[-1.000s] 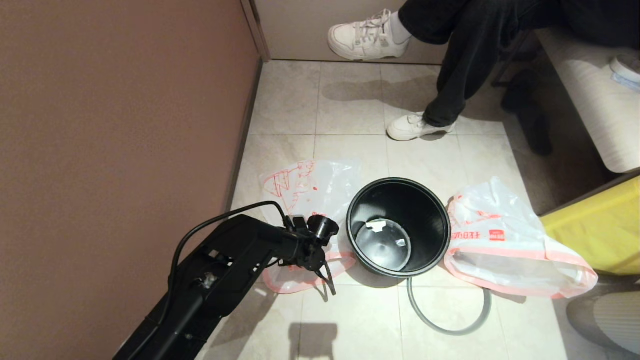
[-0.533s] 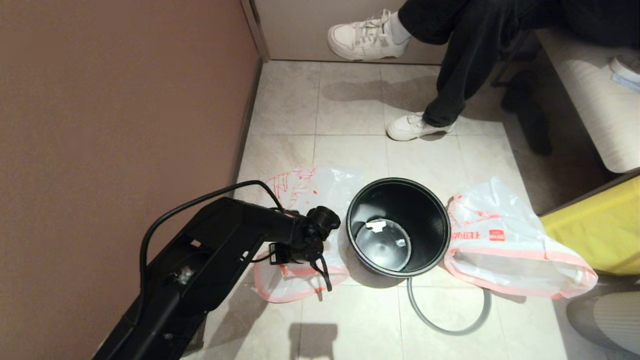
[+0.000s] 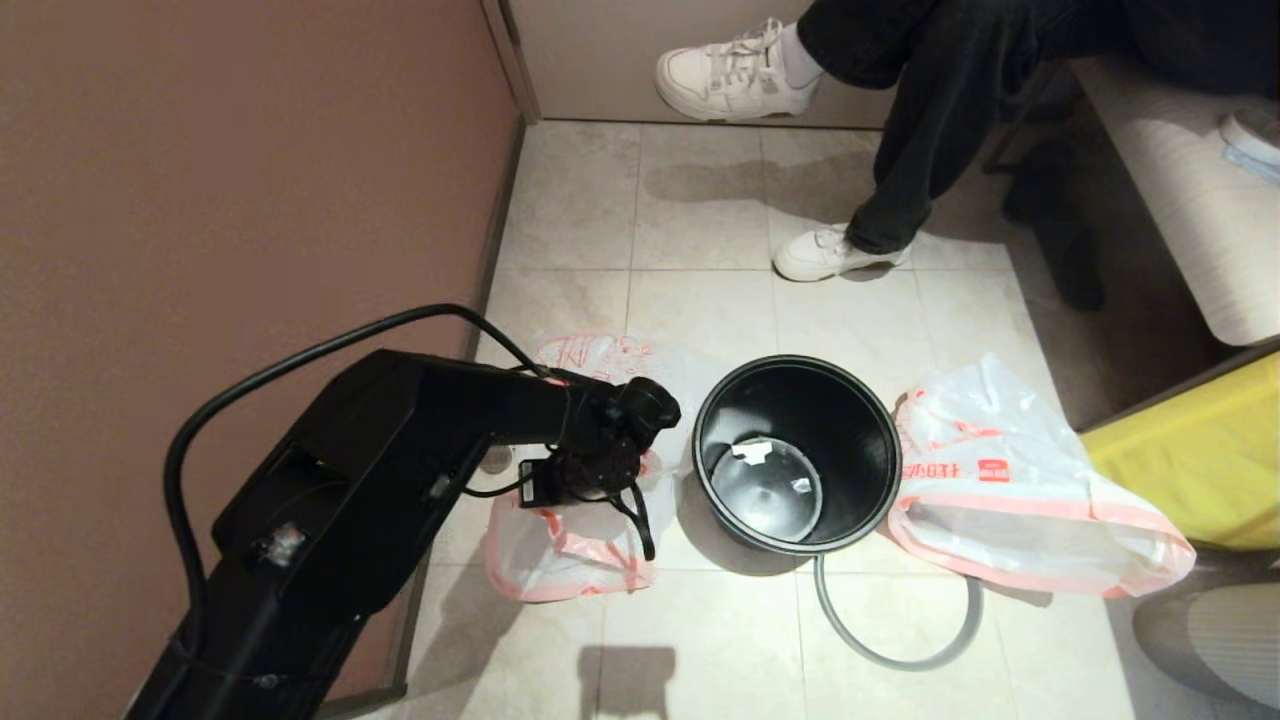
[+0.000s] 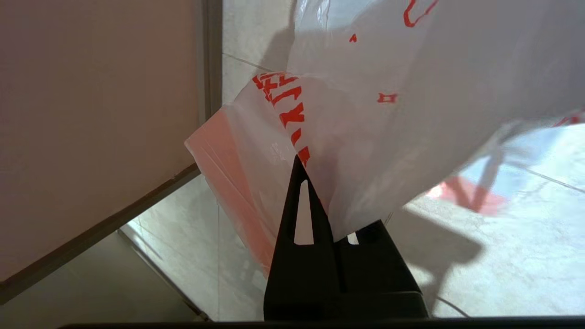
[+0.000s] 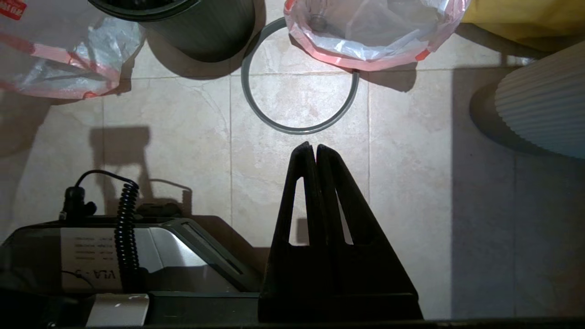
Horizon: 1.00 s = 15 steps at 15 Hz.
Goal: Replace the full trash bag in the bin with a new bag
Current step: Put the new garbage bag on the trash can
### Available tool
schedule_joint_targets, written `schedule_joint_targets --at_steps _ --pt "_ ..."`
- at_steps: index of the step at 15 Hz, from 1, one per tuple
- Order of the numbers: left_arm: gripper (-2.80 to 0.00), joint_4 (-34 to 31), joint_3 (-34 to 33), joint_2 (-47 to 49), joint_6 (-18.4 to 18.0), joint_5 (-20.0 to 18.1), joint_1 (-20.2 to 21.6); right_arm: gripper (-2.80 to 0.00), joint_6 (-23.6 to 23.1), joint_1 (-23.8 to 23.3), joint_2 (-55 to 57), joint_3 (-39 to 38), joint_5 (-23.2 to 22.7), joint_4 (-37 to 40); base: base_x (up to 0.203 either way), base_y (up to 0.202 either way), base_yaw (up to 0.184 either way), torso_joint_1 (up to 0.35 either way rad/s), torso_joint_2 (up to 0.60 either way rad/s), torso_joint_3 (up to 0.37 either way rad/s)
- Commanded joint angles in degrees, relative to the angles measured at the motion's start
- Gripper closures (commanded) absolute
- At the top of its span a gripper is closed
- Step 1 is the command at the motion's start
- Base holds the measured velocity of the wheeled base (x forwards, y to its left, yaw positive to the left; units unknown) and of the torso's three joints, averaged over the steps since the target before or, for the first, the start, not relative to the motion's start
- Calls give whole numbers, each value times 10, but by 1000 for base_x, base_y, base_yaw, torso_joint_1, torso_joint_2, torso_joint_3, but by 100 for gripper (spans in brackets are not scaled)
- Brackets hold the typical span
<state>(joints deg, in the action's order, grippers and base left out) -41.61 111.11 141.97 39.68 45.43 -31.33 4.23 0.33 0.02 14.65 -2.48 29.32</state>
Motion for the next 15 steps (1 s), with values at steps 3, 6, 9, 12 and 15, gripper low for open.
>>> schedule_joint_targets --at_steps 3,6,9,12,15 --pt "0 -31 0 -69 4 3 -3 0 5 0 0 16 -8 -1 0 0 0 0 0 0" --pt "0 -47 0 -117 5 3 -19 0 6 0 4 40 -15 -2 0 0 0 0 0 0" --pt "0 -48 1 -153 4 3 -35 0 7 0 39 74 -22 -5 0 0 0 0 0 0" --pt "0 -48 1 -180 4 1 -33 0 11 1 74 108 -24 -18 0 0 0 0 0 0" --pt "0 -52 0 -220 5 -29 -44 0 46 4 146 134 -34 -54 0 0 0 0 0 0"
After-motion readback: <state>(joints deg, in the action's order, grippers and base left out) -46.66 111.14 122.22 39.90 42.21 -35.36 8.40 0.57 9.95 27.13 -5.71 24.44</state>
